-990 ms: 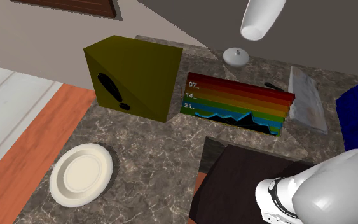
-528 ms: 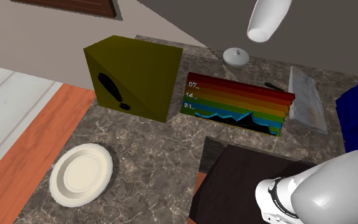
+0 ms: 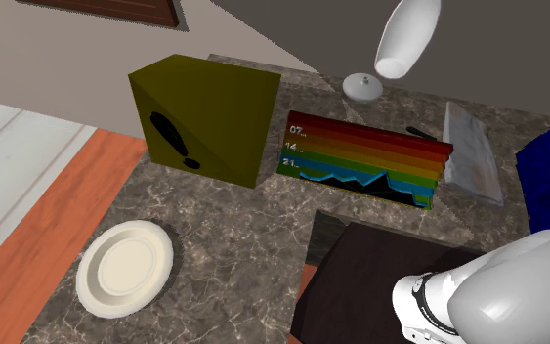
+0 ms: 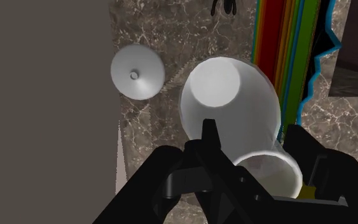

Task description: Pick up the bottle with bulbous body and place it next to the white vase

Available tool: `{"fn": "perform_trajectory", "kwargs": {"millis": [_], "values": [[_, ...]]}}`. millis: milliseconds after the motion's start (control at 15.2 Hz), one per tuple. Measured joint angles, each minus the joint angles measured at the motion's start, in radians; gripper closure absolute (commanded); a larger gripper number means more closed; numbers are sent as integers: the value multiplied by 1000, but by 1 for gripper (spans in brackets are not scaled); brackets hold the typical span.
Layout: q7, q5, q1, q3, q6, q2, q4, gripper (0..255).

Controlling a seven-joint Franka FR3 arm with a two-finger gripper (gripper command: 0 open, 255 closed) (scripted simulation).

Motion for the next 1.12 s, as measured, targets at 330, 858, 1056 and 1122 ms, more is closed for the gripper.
{"fn": "perform_trajectory", "kwargs": {"millis": [330,858,1056,1122], "values": [[11,-16,7,6,77,-39,-113,255],[22,-28,11,11,193,-69,-257,255],[26,-33,12,13,237,-82,-312,255],[30,-35,13,15,251,-86,-331,255]]}}
